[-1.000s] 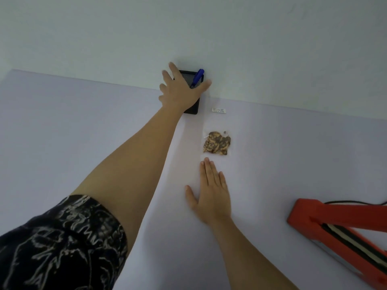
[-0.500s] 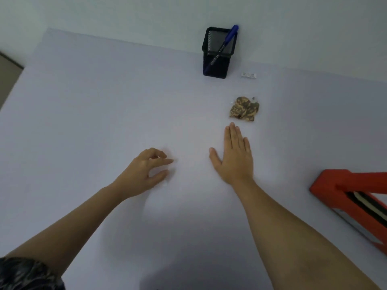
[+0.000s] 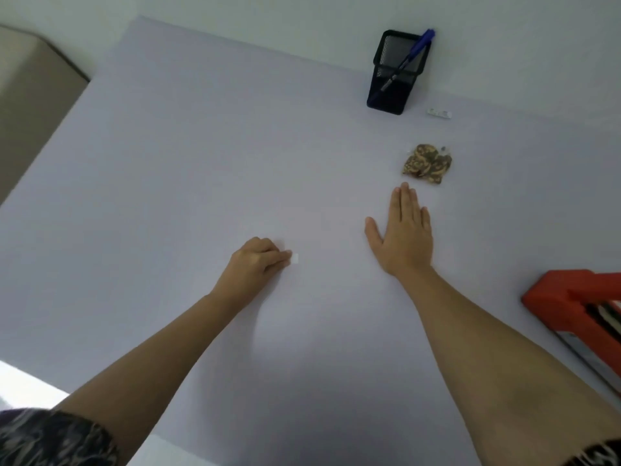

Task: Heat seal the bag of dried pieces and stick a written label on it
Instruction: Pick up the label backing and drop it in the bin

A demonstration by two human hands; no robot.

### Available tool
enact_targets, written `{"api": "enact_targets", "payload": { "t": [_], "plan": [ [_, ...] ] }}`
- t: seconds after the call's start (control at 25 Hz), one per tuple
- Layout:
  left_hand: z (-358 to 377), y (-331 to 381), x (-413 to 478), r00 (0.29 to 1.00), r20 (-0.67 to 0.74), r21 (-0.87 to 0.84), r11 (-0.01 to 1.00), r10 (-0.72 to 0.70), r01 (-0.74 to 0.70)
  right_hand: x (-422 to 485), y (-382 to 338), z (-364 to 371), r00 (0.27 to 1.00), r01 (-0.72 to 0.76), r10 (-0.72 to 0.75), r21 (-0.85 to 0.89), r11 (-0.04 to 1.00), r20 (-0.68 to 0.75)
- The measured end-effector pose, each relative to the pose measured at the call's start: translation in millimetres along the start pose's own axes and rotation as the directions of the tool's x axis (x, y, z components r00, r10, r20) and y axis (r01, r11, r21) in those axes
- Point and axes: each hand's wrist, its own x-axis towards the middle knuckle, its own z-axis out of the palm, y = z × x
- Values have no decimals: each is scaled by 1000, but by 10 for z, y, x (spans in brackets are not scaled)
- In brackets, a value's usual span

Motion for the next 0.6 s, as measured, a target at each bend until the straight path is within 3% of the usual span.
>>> {"api": "enact_targets", "payload": {
  "t": [0.2,0.4,0.6],
  "plan": [
    [90,134,-11,986,-68,-64,987,-154,150,-61,-68,-90,998,56,-58,-72,996,-22],
    [120,250,-17,969,-97,-64,973,-226,221,-553,-265,-100,981,182,-182,8,983,68],
    [141,287,28,962,-40,7,962,-271,271,-1010,-541,78,978,179,-181,34,983,102]
  ]
}}
